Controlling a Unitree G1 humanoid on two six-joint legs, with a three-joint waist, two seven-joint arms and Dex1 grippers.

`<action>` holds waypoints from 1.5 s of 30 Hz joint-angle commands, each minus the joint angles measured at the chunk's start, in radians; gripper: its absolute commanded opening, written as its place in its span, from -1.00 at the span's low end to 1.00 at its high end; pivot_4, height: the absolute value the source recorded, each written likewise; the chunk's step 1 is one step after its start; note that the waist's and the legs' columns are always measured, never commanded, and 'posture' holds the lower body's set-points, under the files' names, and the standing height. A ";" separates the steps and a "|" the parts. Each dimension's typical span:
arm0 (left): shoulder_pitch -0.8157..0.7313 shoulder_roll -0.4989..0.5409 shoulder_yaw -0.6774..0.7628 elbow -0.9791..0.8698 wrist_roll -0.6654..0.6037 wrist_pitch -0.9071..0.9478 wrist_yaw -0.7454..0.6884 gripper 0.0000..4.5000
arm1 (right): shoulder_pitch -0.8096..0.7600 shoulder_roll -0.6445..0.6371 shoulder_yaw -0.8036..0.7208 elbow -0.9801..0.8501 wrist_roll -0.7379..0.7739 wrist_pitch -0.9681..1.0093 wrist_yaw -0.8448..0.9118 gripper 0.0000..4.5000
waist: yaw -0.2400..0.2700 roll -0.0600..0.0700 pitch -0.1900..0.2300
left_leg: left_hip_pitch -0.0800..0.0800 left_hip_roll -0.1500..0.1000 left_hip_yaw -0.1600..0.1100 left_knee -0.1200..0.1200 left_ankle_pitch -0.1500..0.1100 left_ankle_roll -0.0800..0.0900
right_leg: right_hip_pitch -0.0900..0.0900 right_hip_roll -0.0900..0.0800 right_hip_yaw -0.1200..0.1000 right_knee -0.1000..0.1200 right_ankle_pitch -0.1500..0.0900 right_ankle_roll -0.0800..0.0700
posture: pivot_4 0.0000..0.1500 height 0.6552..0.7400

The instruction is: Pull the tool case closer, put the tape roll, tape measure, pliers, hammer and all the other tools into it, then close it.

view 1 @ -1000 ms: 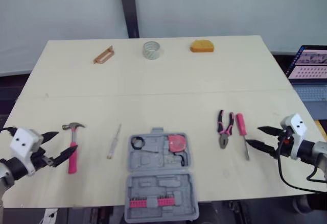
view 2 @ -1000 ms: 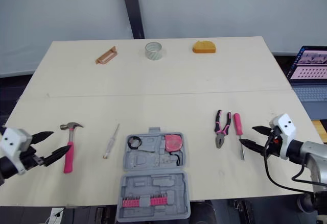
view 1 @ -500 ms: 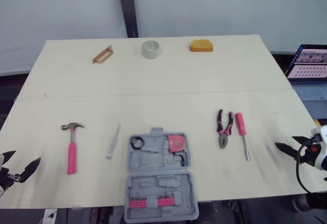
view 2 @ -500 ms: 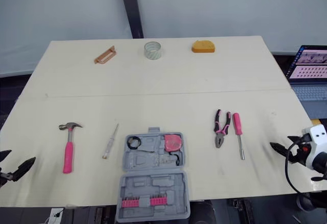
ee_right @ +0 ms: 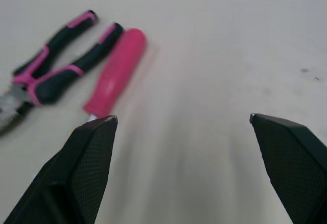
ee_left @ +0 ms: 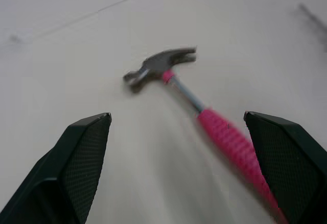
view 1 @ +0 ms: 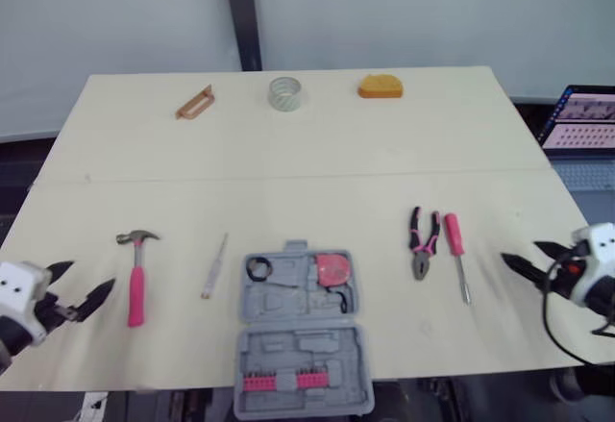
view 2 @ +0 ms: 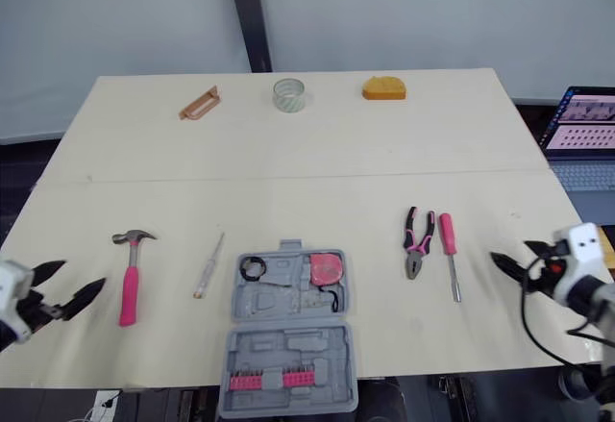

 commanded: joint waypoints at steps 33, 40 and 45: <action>-0.578 -0.216 -0.735 -0.304 0.052 0.044 -0.261 1.00 | 0.117 0.546 0.267 -0.673 -0.202 0.443 -0.785 0.95 | 0.008 0.001 0.000 | 0.000 -0.001 0.000 0.002 0.000 0.000 | -0.001 0.001 0.001 0.002 0.000 0.000 | 1.00 1.00; -0.584 -0.225 -0.738 -0.306 0.061 0.043 -0.256 1.00 | 0.085 0.575 0.263 -0.614 -0.230 0.417 -0.796 0.95 | 0.000 0.001 -0.001 | 0.000 -0.001 0.000 0.002 0.000 0.000 | -0.001 0.001 0.001 0.002 0.000 0.000 | 1.00 1.00; -0.586 -0.232 -0.738 -0.308 0.066 0.040 -0.249 1.00 | 0.077 0.586 0.260 -0.589 -0.246 0.403 -0.804 0.16 | -0.005 0.001 -0.001 | 0.000 -0.001 0.000 0.001 0.000 0.000 | -0.001 0.001 0.001 0.002 0.000 0.000 | 1.00 1.00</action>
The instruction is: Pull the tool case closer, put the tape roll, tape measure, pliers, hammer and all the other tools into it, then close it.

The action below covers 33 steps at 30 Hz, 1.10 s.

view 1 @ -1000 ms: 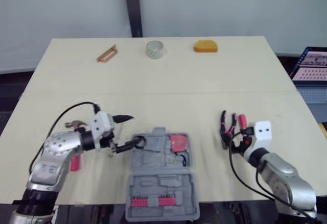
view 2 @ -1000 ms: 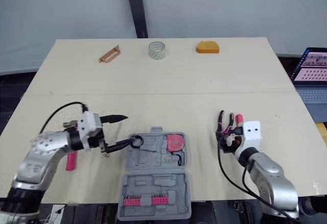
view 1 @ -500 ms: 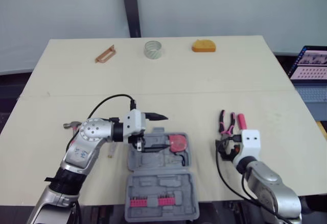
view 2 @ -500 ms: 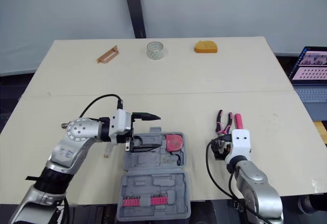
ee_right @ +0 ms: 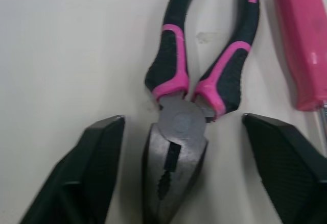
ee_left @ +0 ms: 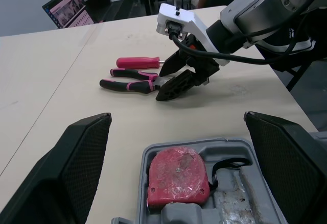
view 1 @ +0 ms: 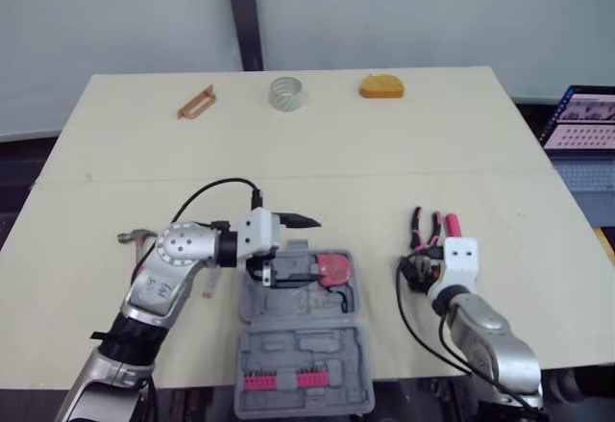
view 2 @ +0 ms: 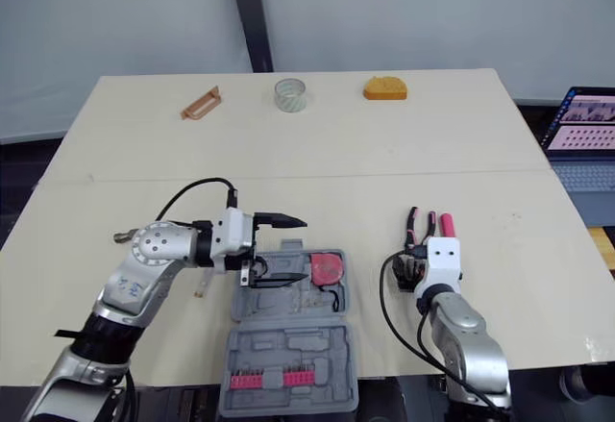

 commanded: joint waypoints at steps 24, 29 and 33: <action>0.141 0.110 0.132 -0.050 -0.017 -0.024 0.026 1.00 | -0.120 -0.393 0.147 -0.075 0.070 -0.154 0.523 -0.57 | -0.006 0.001 0.001 | 0.000 0.000 0.000 -0.001 0.000 0.000 | -0.001 0.000 0.000 -0.001 0.000 0.000 | 1.00 1.00; 0.345 0.196 0.270 -0.129 -0.059 -0.042 0.014 1.00 | -0.281 -0.552 0.281 -0.087 0.114 -0.141 0.804 -0.57 | 0.000 0.001 0.001 | -0.001 0.000 0.000 0.000 0.000 0.000 | -0.001 0.000 0.000 -0.002 0.000 0.000 | 1.00 1.00; 0.501 0.224 0.383 -0.185 -0.089 -0.056 0.018 1.00 | -0.394 -0.565 0.393 -0.121 0.126 -0.098 0.907 -0.57 | 0.000 -0.002 0.003 | -0.001 0.000 -0.001 0.000 0.000 0.000 | 0.000 0.000 0.000 -0.002 0.000 0.000 | 1.00 1.00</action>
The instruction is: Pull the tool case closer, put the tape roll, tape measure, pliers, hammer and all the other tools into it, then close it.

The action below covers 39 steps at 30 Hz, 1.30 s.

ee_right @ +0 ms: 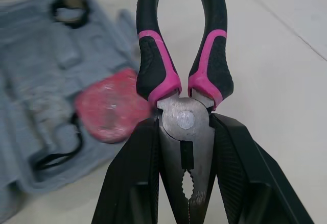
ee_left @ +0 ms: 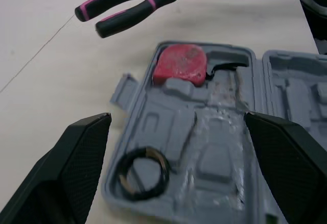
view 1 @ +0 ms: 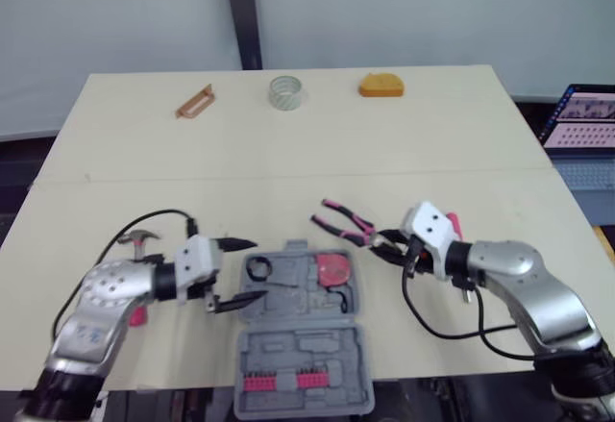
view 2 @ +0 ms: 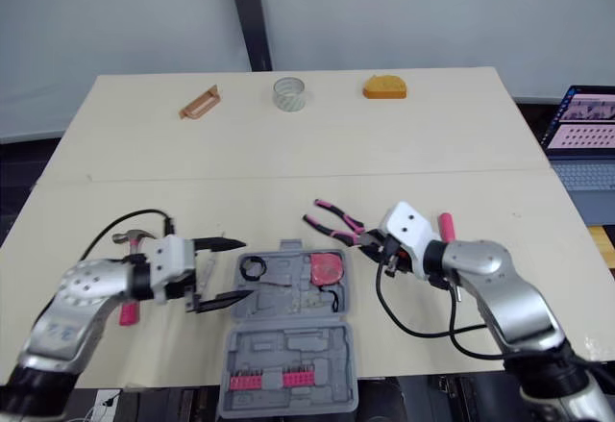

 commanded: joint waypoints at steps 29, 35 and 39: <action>0.439 -0.033 0.290 -0.145 -0.078 -0.111 0.020 1.00 | -0.262 0.155 0.459 0.017 -0.232 0.086 0.090 -0.57 | -0.003 -0.003 0.001 | -0.001 0.000 0.000 0.000 0.000 0.000 | -0.001 0.000 -0.001 0.000 0.000 0.000 | 1.00 1.00; 0.424 -0.027 0.289 -0.137 -0.076 -0.107 0.023 1.00 | -0.257 0.170 0.463 0.031 -0.245 0.074 0.105 -0.57 | -0.003 -0.003 0.001 | 0.000 0.000 0.000 0.000 0.000 0.000 | -0.001 0.000 0.000 0.000 0.000 0.000 | 1.00 1.00; 0.414 -0.023 0.292 -0.128 -0.074 -0.105 0.026 1.00 | -0.252 0.177 0.467 0.034 -0.252 0.071 0.111 -0.57 | -0.003 -0.003 0.001 | -0.001 0.000 0.000 0.000 0.000 0.000 | -0.001 0.000 0.000 0.000 0.000 0.000 | 1.00 1.00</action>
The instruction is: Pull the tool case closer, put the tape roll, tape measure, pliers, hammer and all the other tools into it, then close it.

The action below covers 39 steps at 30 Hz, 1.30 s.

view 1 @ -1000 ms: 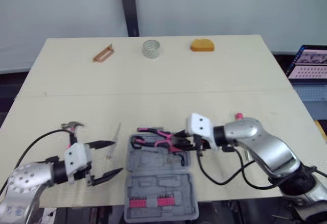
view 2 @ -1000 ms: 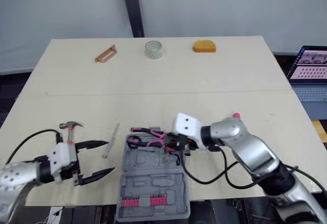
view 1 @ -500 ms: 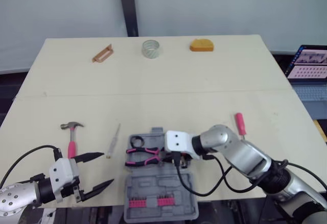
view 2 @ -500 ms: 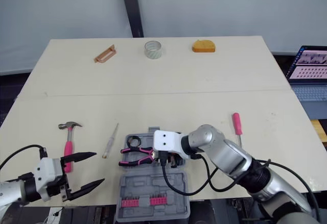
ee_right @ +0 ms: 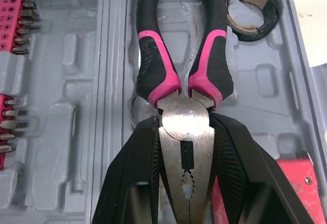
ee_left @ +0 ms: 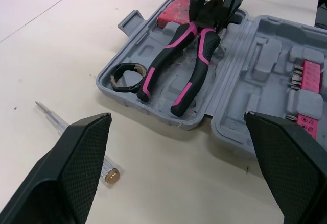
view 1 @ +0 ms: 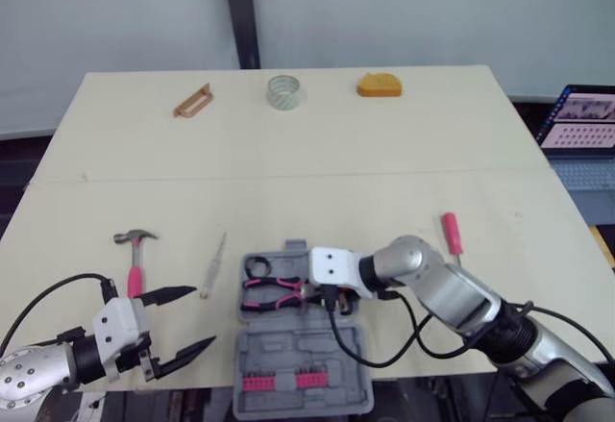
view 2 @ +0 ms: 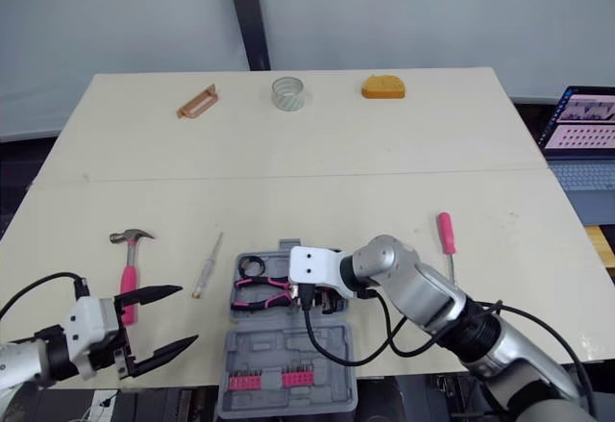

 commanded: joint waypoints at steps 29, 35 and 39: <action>-0.015 0.010 0.014 -0.017 -0.001 0.009 0.026 1.00 | 0.021 0.017 -0.033 -0.026 -0.023 -0.009 0.038 0.73 | 0.000 0.000 0.000 | 0.000 0.000 0.000 0.000 0.000 0.000 | 0.000 0.000 0.000 0.000 0.000 0.000 | 1.00 1.00; -0.020 0.008 0.010 -0.012 0.002 0.010 0.031 1.00 | 0.018 0.048 -0.123 -0.048 0.053 -0.031 0.032 0.99 | 0.000 0.000 0.000 | 0.000 0.000 0.000 0.000 0.000 0.000 | 0.000 0.000 0.000 0.000 0.000 0.000 | 1.00 1.00; -0.036 0.005 -0.003 -0.008 0.008 0.012 0.040 1.00 | 0.040 0.154 -0.159 0.054 0.058 -0.153 -0.041 0.76 | -0.002 0.000 0.000 | 0.000 0.000 0.000 -0.001 0.000 0.000 | 0.000 0.000 0.000 0.001 0.000 0.000 | 1.00 1.00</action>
